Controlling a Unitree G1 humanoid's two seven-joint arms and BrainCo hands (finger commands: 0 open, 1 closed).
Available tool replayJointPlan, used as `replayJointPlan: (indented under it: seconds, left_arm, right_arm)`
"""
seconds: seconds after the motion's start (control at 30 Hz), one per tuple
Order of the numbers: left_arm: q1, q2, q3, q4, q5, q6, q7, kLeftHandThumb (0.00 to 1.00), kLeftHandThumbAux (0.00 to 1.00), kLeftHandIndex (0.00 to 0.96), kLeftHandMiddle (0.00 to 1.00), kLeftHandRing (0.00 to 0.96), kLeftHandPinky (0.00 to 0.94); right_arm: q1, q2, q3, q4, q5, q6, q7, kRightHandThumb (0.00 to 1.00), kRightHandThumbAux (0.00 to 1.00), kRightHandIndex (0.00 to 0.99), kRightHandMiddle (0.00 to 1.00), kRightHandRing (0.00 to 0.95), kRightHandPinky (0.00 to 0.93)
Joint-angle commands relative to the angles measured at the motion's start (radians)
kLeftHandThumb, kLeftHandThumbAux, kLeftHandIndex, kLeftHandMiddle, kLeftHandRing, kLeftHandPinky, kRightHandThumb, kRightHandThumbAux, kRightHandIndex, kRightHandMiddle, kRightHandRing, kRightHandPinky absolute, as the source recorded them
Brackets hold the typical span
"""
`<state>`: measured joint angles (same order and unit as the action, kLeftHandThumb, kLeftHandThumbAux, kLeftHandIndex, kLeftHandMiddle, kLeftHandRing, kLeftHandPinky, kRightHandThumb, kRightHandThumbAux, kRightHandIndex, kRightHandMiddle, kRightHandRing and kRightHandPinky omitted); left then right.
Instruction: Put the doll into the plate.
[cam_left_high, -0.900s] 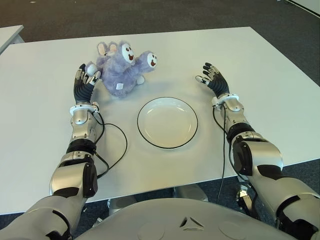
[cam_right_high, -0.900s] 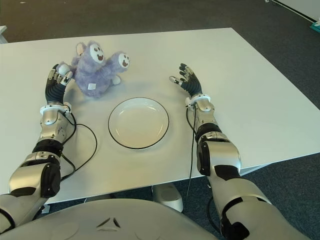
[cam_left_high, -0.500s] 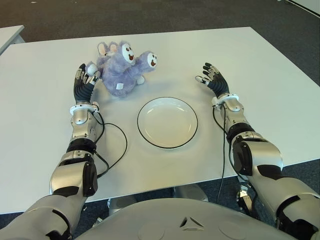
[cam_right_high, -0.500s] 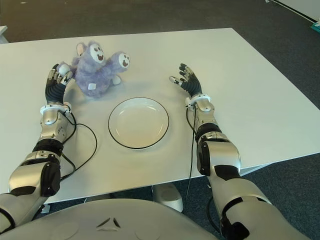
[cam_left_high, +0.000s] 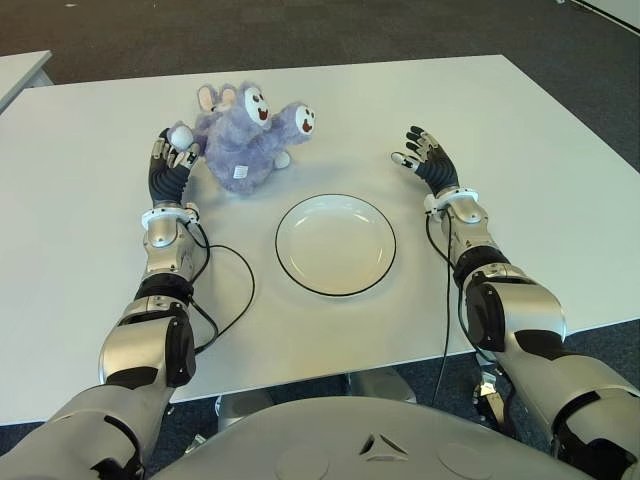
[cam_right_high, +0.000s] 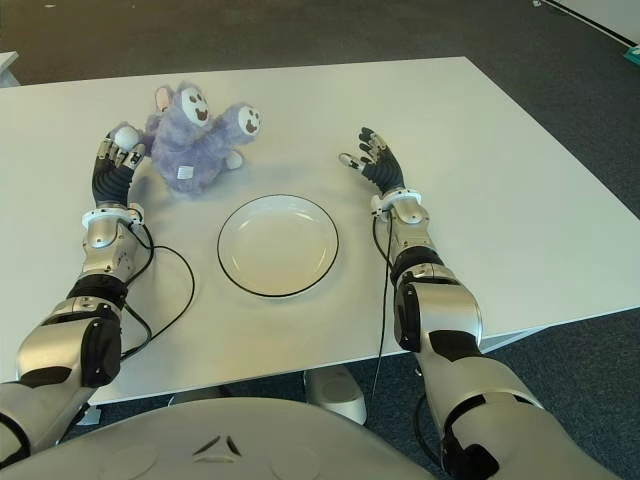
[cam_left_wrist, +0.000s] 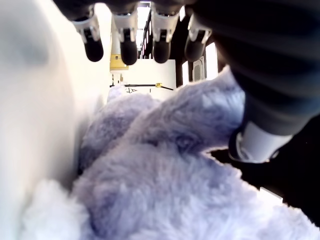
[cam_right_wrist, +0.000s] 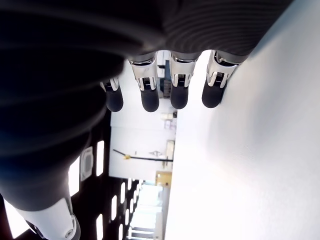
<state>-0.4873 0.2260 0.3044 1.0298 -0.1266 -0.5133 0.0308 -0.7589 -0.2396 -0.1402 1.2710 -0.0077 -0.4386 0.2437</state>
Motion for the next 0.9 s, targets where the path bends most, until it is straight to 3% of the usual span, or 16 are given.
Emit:
replayJointPlan:
  seconds: [0.03, 0.3, 0.9]
  left_arm:
    - [0.103, -0.077, -0.03, 0.102, 0.037, -0.027, 0.05, 0.345, 0.571, 0.013, 0.083, 0.061, 0.046]
    - [0.082, -0.08, -0.055, 0.111, 0.059, -0.05, 0.091, 0.423, 0.547, 0.021, 0.08, 0.061, 0.049]
    - [0.048, -0.085, -0.087, 0.139, 0.072, -0.055, 0.105, 0.412, 0.53, 0.013, 0.079, 0.07, 0.065]
  right_arm:
    - [0.082, 0.041, 0.007, 0.066, -0.016, 0.081, 0.016, 0.151, 0.733, 0.015, 0.037, 0.03, 0.049]
    - [0.084, 0.042, 0.008, 0.066, -0.015, 0.081, 0.016, 0.155, 0.734, 0.015, 0.036, 0.03, 0.05]
    - [0.088, 0.038, 0.004, 0.065, -0.012, 0.076, 0.022, 0.142, 0.726, 0.01, 0.029, 0.028, 0.05]
